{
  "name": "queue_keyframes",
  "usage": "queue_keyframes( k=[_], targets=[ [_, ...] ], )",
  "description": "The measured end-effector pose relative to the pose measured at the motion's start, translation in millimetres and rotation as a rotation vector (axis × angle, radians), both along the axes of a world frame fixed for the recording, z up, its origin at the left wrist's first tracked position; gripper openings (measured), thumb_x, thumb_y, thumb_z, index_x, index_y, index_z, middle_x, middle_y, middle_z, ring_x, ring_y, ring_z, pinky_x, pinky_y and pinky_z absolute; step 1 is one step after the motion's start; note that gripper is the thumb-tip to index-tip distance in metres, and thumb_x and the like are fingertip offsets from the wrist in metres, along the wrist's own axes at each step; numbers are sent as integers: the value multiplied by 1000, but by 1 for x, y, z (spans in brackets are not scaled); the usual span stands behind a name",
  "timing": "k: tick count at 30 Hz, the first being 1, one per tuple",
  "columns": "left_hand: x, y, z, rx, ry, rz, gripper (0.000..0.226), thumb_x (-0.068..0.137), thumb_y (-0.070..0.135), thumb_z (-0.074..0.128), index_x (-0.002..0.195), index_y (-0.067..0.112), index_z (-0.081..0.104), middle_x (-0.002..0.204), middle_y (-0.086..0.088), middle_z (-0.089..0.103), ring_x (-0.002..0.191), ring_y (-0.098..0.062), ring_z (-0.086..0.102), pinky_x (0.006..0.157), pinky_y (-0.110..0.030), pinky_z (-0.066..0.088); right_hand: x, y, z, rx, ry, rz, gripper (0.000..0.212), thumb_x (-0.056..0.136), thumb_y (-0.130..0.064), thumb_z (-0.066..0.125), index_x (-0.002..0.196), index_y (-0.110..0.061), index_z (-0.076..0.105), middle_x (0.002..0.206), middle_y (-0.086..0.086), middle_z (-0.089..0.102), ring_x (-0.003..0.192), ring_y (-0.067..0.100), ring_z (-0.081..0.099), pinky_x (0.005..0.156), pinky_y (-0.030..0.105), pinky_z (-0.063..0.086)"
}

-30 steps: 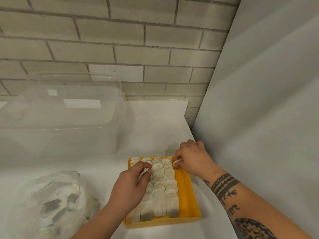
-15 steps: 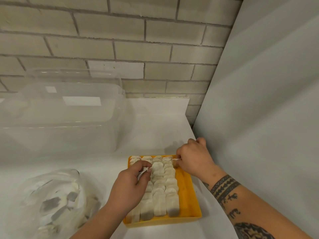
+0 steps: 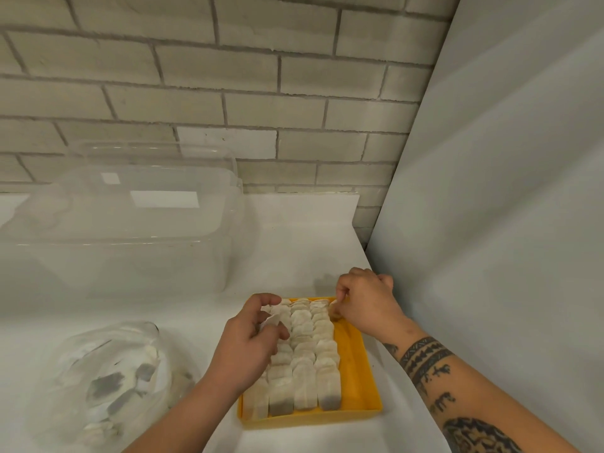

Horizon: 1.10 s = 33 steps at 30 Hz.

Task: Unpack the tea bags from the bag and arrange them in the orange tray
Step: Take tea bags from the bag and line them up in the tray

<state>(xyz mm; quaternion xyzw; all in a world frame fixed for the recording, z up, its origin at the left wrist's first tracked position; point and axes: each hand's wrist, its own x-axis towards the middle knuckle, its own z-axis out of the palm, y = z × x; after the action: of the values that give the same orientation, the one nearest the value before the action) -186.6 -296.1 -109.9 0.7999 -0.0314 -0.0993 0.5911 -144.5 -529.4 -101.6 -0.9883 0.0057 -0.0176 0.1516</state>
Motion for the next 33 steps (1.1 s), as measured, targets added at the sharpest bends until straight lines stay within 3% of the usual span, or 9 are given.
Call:
queue_keyframes(
  k=[4, 9, 13, 16, 18, 21, 28, 31, 33],
  targets=[
    [-3, -5, 15, -151, 84, -85, 52, 94, -7, 46, 130, 31, 47, 93, -5, 77, 73, -19, 68, 60, -35, 51, -20, 11, 20, 351, -46, 20, 19, 79, -35, 79, 76, -34, 60, 83, -14, 60, 81, 2, 57, 86, 29, 44],
    [-11, -17, 24, -173, 48, -144, 64, 99, 13, 63, 144, 43, 29, 90, -1, 78, 83, -17, 76, 67, -32, 58, -53, 37, 39, 612, 15, 159, 16, 83, -38, 77, 95, -41, 67, 95, -15, 68, 90, 0, 63, 80, 15, 50],
    [-16, -23, 28, -109, 47, -137, 71, 90, 18, 75, 139, 49, 35, 91, 3, 78, 81, -15, 76, 65, -33, 60, -65, 38, 38, 575, -15, 161, 7, 87, -39, 71, 83, -33, 69, 79, -18, 70, 77, 2, 66, 81, 27, 52],
    [-20, -23, 28, -96, 46, -92, 46, 87, 15, 78, 124, 36, 60, 100, -1, 76, 82, -14, 75, 64, -39, 63, -69, 30, 40, 601, -28, 88, 7, 89, -33, 73, 83, -33, 70, 76, -15, 68, 73, 2, 62, 71, 22, 51],
    [-23, -23, 27, -81, 44, -77, 29, 90, 15, 75, 113, 29, 66, 102, -1, 74, 79, -15, 76, 65, -42, 63, -72, 26, 40, 606, -26, 64, 4, 88, -33, 74, 87, -35, 71, 79, -11, 68, 74, 5, 62, 72, 25, 53],
    [-25, -25, 25, -66, 42, -76, 24, 90, 16, 76, 110, 26, 65, 105, 2, 71, 76, -17, 77, 61, -34, 61, -79, 27, 36, 572, 2, 81, 9, 88, -35, 73, 97, -38, 72, 85, -11, 70, 80, 6, 63, 76, 25, 53],
    [-16, -20, 15, -10, 6, -10, 20, 91, 23, 74, 107, 36, 69, 92, 8, 74, 64, -15, 72, 58, -29, 59, -63, 12, 45, 503, -3, 32, 13, 91, -28, 72, 83, -39, 70, 81, -17, 70, 78, -4, 62, 68, 12, 44],
    [-3, -11, 7, 59, -52, 58, 15, 97, 25, 64, 99, 39, 69, 83, 13, 75, 55, -4, 62, 58, -25, 52, -45, -5, 57, 432, -19, -17, 11, 95, -26, 67, 92, -36, 71, 86, -19, 69, 82, -3, 62, 69, 15, 46],
    [4, -6, 2, 116, -86, 89, 15, 100, 26, 60, 97, 38, 69, 80, 16, 74, 64, 1, 61, 61, -19, 45, -35, -13, 59, 333, 5, -29, 9, 96, -27, 64, 98, -32, 71, 90, -17, 68, 84, 1, 61, 73, 21, 50]
  ],
)
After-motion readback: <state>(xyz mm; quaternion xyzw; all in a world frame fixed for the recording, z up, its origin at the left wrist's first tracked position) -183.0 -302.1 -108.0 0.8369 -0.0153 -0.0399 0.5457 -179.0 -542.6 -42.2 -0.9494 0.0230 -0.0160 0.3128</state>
